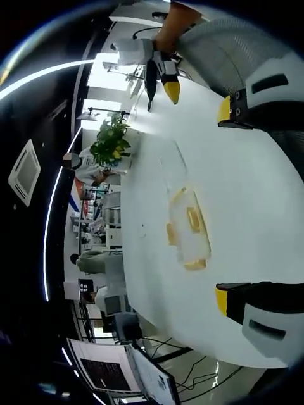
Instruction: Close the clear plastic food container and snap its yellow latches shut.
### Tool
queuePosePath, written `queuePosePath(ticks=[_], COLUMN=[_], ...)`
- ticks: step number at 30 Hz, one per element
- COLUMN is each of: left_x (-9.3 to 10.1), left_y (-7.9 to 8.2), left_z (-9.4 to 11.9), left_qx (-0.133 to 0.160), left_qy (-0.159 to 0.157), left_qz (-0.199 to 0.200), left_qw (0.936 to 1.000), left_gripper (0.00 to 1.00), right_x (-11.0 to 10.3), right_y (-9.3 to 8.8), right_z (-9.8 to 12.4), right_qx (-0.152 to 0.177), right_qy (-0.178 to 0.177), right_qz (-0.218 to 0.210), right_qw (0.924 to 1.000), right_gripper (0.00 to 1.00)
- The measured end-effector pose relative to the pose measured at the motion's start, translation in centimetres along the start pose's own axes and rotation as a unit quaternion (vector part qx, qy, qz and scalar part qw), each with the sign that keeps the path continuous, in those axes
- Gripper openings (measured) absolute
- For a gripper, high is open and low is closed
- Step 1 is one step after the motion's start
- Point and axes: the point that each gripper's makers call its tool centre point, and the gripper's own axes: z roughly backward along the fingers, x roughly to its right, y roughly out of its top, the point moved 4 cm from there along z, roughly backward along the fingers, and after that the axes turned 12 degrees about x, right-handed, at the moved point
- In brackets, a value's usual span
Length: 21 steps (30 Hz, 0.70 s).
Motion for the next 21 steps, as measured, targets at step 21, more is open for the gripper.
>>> queuePosePath(ticks=[21], left_x=[-0.03], left_y=[-0.51], left_z=[-0.04], left_qx=[-0.017], left_qy=[-0.002], left_qz=[-0.016], left_qw=[0.9997], left_gripper=[0.99], right_x=[-0.07], right_y=[-0.11], right_z=[-0.04], right_qx=[-0.004], right_qy=[0.002], right_qz=[0.004], right_qw=[1.0000], right_gripper=[0.87])
